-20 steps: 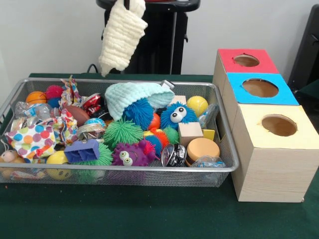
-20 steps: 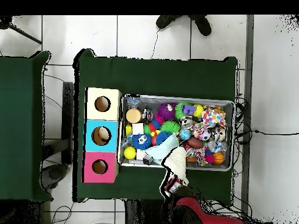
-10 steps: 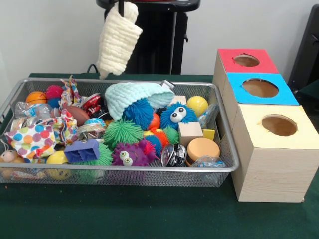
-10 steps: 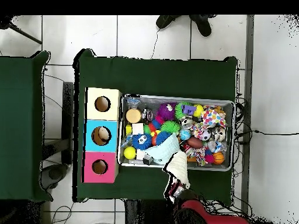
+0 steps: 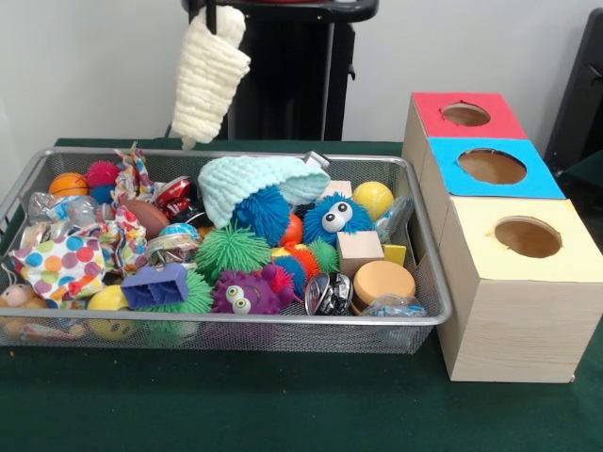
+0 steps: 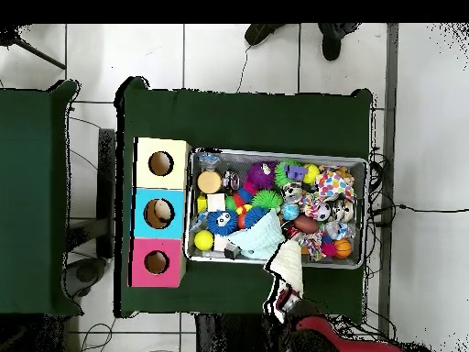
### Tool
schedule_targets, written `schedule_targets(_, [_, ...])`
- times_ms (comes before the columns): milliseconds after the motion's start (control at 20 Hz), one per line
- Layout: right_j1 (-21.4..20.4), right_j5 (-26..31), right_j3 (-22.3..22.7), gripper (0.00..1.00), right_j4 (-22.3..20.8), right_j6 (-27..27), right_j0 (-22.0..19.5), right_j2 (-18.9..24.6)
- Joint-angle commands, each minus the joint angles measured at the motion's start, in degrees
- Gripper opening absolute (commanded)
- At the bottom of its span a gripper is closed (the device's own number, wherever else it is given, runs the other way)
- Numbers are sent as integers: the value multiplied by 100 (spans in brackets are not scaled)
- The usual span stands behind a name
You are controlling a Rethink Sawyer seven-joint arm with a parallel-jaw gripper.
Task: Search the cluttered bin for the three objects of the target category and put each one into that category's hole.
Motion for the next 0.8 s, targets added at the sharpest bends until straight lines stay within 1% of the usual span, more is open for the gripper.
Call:
schedule_targets(50, [88, 520, 36, 0, -272, -1378, -481, 757])
schedule_targets(150, [-30, 657, 74, 0, -65, -1649, -782, 1028])
schedule_targets(250, [-227, 886, 78, 0, 238, -2034, -1163, 1358])
schedule_targets(300, [-311, 1026, 34, 0, 367, -2233, -1363, 1517])
schedule_targets(400, [-390, 1238, -97, 0, 524, -2467, -1672, 1792])
schedule_targets(500, [-348, 1406, -313, 0, 504, -2516, -1833, 1961])
schedule_targets(650, [-184, 1486, -654, 0, 255, -2358, -1857, 2052])
schedule_targets(800, [2, 1500, -914, 0, 198, -2140, -1821, 2108])
